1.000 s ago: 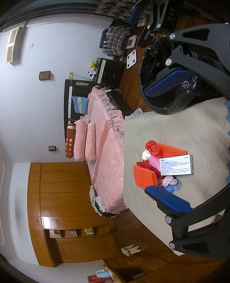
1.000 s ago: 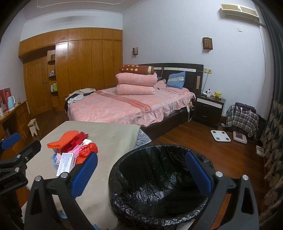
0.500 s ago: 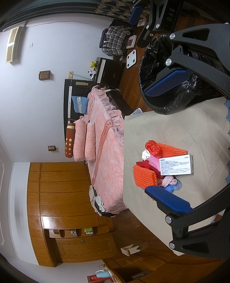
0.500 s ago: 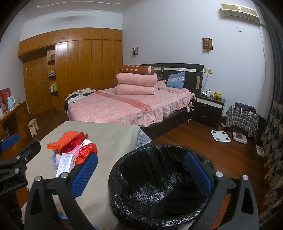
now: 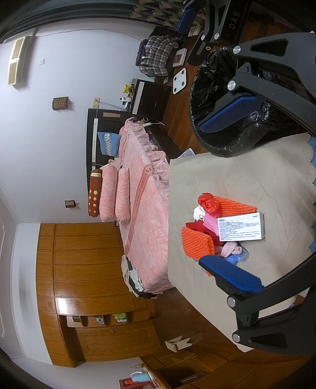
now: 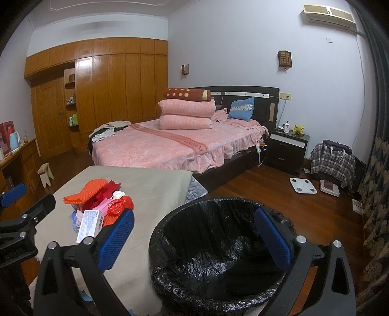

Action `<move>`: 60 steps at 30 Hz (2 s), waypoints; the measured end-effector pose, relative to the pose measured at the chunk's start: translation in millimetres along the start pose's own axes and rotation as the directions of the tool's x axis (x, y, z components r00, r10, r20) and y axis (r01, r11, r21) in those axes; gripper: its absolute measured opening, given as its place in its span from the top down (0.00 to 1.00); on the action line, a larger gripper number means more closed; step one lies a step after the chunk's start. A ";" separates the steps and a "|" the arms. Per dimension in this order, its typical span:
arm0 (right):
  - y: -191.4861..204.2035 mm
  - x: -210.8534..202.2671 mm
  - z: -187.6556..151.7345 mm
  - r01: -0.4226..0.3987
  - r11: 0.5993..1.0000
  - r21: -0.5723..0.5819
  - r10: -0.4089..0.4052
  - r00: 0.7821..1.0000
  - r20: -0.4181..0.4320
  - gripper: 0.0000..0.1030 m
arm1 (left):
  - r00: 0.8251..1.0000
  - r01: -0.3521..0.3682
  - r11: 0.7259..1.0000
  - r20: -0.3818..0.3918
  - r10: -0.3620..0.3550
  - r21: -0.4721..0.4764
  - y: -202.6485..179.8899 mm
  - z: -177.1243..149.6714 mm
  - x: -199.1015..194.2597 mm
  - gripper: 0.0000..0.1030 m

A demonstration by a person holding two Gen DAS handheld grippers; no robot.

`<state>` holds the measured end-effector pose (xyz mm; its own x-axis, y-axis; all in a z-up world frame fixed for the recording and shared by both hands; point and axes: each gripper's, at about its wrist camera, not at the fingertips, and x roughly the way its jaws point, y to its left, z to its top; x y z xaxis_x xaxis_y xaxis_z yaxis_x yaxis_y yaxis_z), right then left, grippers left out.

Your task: Collect trash

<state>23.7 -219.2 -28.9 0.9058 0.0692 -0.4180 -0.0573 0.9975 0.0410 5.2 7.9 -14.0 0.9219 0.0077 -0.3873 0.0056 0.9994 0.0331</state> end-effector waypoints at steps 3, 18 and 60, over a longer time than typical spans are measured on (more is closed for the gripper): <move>-0.1 -0.1 -0.1 0.000 1.000 0.000 0.000 1.000 0.000 0.06 | 1.000 0.000 1.000 0.000 0.000 0.000 0.1 -0.1 0.2 0.05; 3.8 4.7 -2.5 -0.006 1.000 -0.001 0.006 1.000 -0.003 0.06 | 1.000 -0.013 1.000 -0.017 0.013 -0.005 8.0 -12.4 11.2 0.05; 71.1 139.8 -36.8 -0.115 0.992 -0.053 0.109 0.989 -0.104 0.06 | 0.941 -0.144 0.989 -0.314 0.126 -0.032 63.3 -94.1 161.1 0.25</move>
<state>130.9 -138.1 -117.9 0.8454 0.1784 -0.5035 -0.1830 0.9823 0.0408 117.6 75.5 -161.0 0.7464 0.1437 -0.6498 -0.1393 0.9885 0.0586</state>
